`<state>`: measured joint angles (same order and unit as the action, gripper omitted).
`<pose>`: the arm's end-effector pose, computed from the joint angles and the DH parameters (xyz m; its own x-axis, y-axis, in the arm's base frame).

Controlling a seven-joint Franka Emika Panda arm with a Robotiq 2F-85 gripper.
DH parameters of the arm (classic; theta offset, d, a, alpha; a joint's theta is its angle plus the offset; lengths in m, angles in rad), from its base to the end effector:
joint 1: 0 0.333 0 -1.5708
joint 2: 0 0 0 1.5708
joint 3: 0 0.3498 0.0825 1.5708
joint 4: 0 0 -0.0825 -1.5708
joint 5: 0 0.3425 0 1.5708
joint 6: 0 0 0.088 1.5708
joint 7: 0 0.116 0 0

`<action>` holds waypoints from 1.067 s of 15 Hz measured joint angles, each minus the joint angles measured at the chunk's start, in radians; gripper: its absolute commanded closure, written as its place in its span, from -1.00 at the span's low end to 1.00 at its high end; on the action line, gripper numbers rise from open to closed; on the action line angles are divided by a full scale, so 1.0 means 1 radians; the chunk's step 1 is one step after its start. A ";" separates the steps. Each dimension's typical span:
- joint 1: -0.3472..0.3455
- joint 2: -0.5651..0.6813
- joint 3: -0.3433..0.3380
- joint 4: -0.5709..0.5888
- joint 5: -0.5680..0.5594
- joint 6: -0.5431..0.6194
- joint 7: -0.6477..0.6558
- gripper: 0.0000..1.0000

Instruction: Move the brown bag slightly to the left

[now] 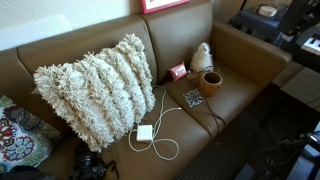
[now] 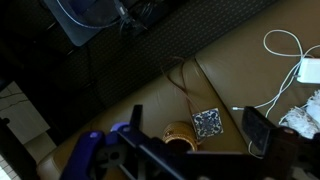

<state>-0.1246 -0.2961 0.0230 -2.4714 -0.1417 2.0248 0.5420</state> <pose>0.3727 -0.0470 0.4376 0.8347 -0.5465 -0.0686 -0.5276 -0.8291 0.1847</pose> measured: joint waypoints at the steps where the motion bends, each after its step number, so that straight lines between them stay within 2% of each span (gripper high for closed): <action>1: 0.007 0.029 0.007 0.022 0.000 0.000 0.008 -1.00; 6: 0.036 0.165 0.018 0.184 0.000 -0.002 0.050 -1.00; 10: 0.046 0.216 0.015 0.285 0.002 -0.003 0.049 -1.00; 13: 0.054 0.194 0.010 0.289 0.030 0.002 0.023 -1.00; 16: 0.060 0.106 0.009 0.219 0.040 0.033 0.003 -1.00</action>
<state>-0.0645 -0.1901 0.0324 -2.2527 -0.1012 2.0576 0.5448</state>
